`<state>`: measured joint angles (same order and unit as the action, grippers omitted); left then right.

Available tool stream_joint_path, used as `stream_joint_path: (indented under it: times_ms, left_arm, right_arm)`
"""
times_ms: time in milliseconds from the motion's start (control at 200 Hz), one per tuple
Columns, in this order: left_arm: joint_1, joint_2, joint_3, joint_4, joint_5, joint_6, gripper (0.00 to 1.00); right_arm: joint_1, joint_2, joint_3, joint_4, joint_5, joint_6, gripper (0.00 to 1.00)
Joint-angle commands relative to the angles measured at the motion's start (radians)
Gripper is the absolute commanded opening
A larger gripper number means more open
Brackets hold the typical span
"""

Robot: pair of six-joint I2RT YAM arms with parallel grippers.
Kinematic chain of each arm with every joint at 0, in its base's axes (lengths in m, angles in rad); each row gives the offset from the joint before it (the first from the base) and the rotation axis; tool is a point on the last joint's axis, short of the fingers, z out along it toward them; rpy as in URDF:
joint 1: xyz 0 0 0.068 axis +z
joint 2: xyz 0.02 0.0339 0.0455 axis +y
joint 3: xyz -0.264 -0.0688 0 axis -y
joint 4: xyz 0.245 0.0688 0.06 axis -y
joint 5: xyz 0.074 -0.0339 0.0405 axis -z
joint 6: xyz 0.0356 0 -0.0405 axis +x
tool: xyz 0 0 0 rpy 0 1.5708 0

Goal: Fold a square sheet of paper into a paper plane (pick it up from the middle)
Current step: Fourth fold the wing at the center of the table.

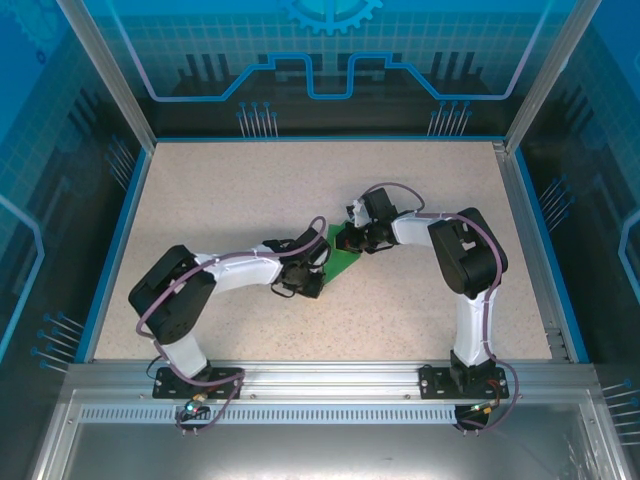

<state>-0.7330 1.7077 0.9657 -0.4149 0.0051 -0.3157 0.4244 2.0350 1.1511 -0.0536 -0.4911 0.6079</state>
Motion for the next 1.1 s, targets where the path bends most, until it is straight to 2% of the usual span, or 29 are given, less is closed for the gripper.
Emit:
stream_joint_path:
  times_ms: [0,130,245,445,630,885,1090]
  left_arm:
    - [0.019,-0.056,0.018,-0.018,0.076,-0.054,0.19]
    - [0.043,-0.051,0.04,0.036,0.107,-0.087,0.26]
    - [0.052,0.019,0.084,0.041,0.114,-0.09,0.32]
    - [0.055,0.069,0.092,0.077,0.132,-0.094,0.34]
    - [0.058,0.11,0.103,0.073,0.14,-0.089,0.33]
    - [0.059,0.121,0.111,0.064,0.119,-0.076,0.22]
    - [0.067,0.124,0.109,0.061,0.121,-0.075,0.2]
  right_arm:
    - [-0.022,0.034,-0.007,-0.063,0.045,-0.025,0.02]
    - [-0.021,0.03,-0.009,-0.055,0.038,-0.021,0.03]
    - [-0.018,0.027,-0.013,-0.046,0.032,-0.014,0.03]
    - [-0.018,0.027,-0.011,-0.04,0.022,-0.013,0.02]
    - [-0.019,0.033,-0.01,-0.038,0.017,-0.014,0.03]
    - [-0.02,0.037,-0.013,-0.036,0.016,-0.014,0.02]
    - [-0.02,0.036,-0.014,-0.037,0.014,-0.016,0.02]
